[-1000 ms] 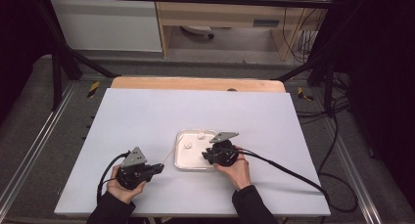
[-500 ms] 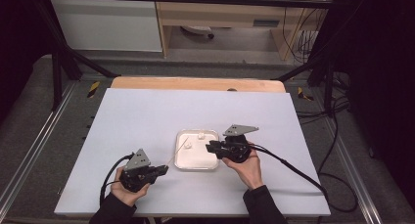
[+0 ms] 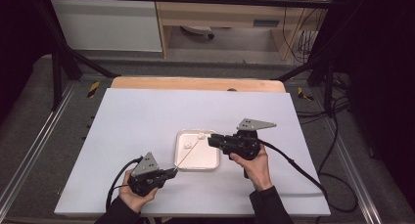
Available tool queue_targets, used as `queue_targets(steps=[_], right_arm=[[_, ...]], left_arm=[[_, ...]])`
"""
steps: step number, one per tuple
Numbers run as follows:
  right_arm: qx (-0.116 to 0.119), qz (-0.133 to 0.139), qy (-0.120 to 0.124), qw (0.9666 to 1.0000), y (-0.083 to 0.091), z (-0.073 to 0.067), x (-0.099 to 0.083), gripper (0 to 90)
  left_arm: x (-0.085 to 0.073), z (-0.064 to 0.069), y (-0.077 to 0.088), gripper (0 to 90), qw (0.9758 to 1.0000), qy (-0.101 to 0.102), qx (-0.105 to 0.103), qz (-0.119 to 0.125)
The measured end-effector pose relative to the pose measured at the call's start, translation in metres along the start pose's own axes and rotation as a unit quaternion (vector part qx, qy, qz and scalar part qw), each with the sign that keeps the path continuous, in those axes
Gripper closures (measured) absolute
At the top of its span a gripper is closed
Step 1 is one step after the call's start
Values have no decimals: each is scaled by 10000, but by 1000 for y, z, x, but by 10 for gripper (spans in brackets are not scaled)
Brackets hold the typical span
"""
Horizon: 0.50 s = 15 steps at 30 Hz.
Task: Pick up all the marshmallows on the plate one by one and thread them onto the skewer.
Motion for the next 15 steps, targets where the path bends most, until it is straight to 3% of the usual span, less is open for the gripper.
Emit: queue_targets(steps=[15], right_arm=[[389,89,-106,9991,1,-5,4,750]], left_arm=[[3,11,-5,886,9998,-159,-100,25]])
Point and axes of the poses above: each handheld gripper's, and its own axes: y roughly backward along the jaws, x roughly out of its top, z roughly to its right, the point moved 6 cm from there along -y, roughly forward along the jaws, and after that the axes turned 4 degrees about -z, right-handed, at the moved point
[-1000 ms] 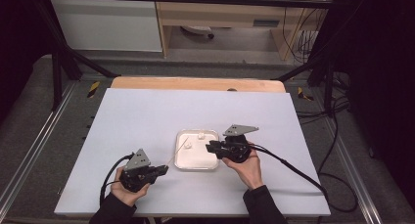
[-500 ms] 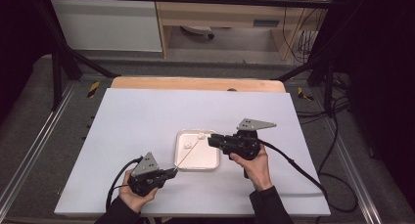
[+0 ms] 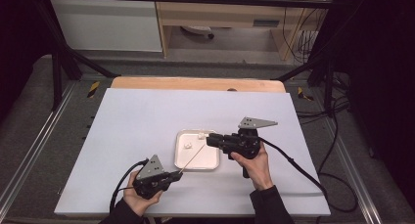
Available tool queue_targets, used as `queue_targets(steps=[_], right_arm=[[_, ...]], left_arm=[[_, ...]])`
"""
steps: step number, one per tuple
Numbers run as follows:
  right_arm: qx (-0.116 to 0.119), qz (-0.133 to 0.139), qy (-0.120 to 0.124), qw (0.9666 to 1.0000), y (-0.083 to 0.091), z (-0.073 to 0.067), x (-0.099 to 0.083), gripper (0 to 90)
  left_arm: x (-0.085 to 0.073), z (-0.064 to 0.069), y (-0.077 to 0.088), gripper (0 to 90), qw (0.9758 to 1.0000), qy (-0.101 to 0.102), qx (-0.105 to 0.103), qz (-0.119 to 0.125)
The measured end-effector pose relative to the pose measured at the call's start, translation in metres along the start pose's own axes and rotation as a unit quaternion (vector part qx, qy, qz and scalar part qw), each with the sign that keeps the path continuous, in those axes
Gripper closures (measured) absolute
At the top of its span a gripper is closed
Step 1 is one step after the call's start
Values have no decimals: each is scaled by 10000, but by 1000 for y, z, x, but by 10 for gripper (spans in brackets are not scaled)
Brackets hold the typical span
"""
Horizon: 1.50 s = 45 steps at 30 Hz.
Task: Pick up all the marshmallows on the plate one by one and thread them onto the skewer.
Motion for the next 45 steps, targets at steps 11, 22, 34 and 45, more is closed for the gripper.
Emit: queue_targets(steps=[11,22,34,45], right_arm=[[135,-92,-32,9999,-5,-2,-4,754],[201,-198,-2,9996,-8,-4,-8,778],[206,-260,16,9994,-14,-6,-15,798],[273,-207,-31,9994,-18,-10,-19,805]], left_arm=[[-1,0,-1,886,10000,-31,-2,-48],[-2,1,-2,886,9999,-68,23,-118],[-4,1,-4,886,9997,-78,59,-235],[-4,1,-4,887,9997,2,142,-222]])
Point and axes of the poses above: each handheld gripper's, and its own axes: y roughly backward along the jaws, x roughly out of its top, z roughly to its right, the point moved 6 cm from there along -y, roughly forward along the jaws, and after that the axes turned 4 degrees about -z, right-handed, at the moved point
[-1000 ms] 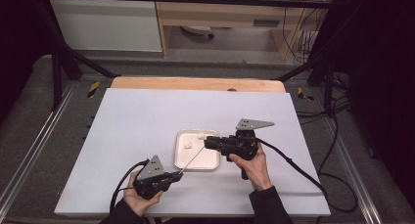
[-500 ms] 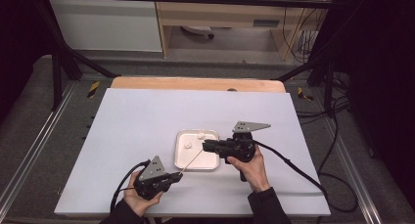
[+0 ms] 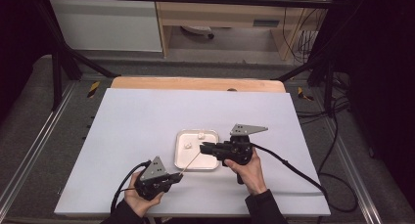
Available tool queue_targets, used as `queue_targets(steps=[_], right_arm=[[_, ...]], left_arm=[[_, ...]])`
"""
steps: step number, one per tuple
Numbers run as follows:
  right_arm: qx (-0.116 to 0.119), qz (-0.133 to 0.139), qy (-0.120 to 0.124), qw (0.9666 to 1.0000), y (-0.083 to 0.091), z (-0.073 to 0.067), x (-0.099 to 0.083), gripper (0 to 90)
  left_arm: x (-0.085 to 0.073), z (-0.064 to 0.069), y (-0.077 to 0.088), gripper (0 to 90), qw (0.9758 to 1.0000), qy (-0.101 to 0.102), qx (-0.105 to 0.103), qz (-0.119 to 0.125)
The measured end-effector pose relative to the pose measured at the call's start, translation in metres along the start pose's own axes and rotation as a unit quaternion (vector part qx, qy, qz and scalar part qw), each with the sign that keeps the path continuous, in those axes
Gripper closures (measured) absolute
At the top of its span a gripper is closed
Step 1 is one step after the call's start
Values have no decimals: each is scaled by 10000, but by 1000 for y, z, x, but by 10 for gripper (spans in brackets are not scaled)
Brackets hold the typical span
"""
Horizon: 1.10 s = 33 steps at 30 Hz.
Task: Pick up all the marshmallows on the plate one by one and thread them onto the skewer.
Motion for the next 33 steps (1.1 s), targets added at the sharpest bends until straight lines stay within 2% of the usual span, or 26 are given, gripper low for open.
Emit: queue_targets(steps=[7,14,26,33], right_arm=[[35,48,12,10000,0,-3,-1,808],[77,8,18,10000,-2,-4,-3,812],[224,118,38,9997,-2,-10,-4,819],[278,89,12,9996,-3,-12,-7,820]], left_arm=[[2,-1,4,889,9999,90,95,72],[1,0,3,889,9997,-65,229,12],[3,2,4,889,9995,-163,278,71],[6,4,5,889,9995,-179,223,143]])
Point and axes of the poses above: each handheld gripper's, and its own axes: y roughly backward along the jaws, x roughly out of its top, z roughly to its right, the point moved 6 cm from there along -y, roughly forward along the jaws, and after that the axes turned 4 degrees about -z, right-handed, at the moved point
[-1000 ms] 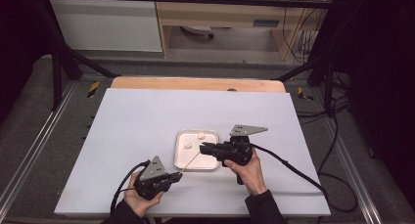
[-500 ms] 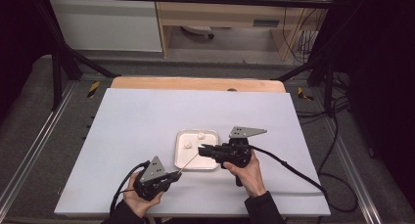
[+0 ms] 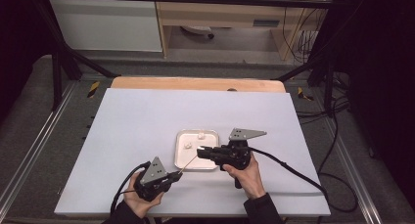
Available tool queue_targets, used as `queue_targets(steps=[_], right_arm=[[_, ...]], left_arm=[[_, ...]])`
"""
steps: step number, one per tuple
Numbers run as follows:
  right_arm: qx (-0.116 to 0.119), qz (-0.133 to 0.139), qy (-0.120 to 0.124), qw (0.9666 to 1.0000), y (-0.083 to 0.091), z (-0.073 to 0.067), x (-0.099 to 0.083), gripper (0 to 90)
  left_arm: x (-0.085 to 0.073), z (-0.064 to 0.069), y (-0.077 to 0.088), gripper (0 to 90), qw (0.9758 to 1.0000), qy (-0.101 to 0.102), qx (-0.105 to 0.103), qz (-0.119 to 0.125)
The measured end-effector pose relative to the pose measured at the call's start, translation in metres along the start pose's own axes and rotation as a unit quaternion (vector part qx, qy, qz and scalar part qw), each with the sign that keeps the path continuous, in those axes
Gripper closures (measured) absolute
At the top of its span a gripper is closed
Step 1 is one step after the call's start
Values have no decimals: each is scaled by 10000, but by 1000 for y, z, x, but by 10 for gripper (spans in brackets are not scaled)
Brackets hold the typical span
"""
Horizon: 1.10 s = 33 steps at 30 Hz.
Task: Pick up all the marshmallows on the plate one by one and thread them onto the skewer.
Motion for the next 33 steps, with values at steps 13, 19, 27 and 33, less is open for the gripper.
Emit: queue_targets(steps=[13,19,27,33], right_arm=[[221,-468,112,9986,-35,-8,-25,796],[-106,-304,160,9994,-29,-5,-19,612],[-792,-171,287,9963,-8,11,-8,264],[-1192,-268,234,9922,4,32,-13,121]], left_arm=[[13,2,-2,888,9997,131,-76,194],[9,-3,-2,887,9993,297,-85,191],[2,-14,0,887,9984,534,-100,157],[-4,-24,5,886,9975,691,-72,150]])
Point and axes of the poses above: each handheld gripper's, and its own axes: y roughly backward along the jaws, x roughly out of its top, z roughly to its right, the point moved 6 cm from there along -y, roughly forward along the jaws, and after that the axes turned 4 degrees about -z, right-handed, at the moved point
